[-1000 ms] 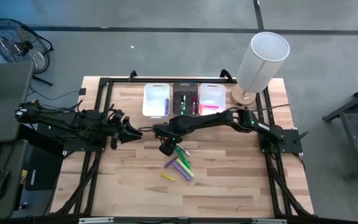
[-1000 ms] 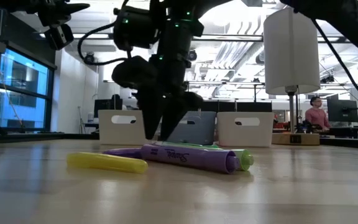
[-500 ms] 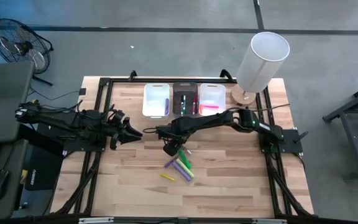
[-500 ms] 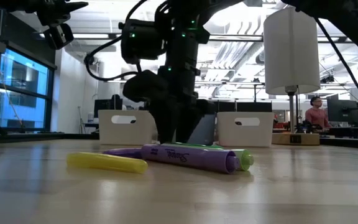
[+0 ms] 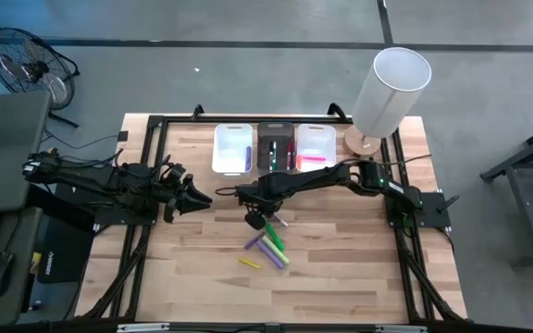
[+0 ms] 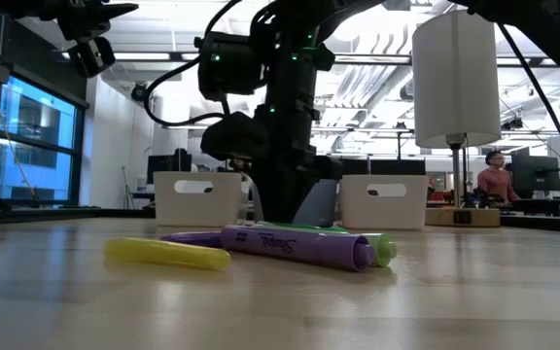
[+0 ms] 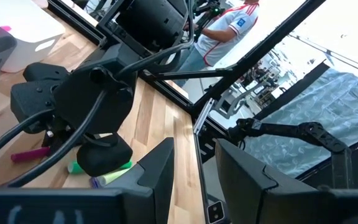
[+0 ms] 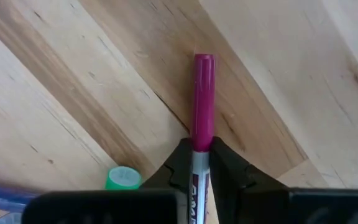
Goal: Pick & Place Markers
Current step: Put the purple marker pen into the black bin
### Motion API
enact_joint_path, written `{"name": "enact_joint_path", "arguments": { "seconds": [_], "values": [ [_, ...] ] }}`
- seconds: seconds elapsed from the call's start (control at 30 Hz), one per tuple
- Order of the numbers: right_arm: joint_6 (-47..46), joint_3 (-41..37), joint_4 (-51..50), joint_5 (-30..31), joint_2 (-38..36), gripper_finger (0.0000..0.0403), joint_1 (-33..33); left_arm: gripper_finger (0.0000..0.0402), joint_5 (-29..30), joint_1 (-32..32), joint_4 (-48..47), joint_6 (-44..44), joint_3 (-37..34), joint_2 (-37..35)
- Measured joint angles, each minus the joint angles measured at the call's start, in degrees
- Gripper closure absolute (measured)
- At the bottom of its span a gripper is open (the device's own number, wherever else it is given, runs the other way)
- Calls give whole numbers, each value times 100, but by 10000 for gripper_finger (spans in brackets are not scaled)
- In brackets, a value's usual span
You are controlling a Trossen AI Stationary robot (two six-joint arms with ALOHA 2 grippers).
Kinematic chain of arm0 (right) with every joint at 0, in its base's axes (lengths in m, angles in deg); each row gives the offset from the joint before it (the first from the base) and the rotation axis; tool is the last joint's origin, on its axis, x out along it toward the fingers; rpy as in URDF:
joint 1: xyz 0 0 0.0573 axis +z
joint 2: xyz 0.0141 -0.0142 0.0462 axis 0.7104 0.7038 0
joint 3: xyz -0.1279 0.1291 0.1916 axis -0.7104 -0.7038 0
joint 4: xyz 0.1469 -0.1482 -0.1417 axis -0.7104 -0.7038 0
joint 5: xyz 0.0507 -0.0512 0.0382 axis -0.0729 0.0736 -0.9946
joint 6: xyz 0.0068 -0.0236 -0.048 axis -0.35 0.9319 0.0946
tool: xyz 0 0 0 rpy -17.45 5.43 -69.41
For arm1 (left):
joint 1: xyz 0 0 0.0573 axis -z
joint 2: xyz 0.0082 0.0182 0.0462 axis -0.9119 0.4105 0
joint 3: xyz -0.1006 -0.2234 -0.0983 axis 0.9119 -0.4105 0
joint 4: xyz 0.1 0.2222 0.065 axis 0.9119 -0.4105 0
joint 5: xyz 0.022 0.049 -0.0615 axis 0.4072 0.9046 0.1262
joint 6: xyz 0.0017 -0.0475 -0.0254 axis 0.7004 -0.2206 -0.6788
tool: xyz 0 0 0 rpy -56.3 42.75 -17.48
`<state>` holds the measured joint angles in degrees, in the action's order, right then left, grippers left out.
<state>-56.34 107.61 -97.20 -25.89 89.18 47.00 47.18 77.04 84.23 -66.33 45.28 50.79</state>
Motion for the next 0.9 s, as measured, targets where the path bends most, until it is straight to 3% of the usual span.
{"name": "enact_joint_path", "arguments": {
  "seconds": [0.23, 0.9],
  "values": [
    [58, -2, -15, -10, -63, 380, 2, 285, 1, 2, 0, -24, 0, 0],
    [239, -28, -156, 172, -1289, 380, 113, 285, 18, 2, 6, -22, 0, 0]
  ]
}}
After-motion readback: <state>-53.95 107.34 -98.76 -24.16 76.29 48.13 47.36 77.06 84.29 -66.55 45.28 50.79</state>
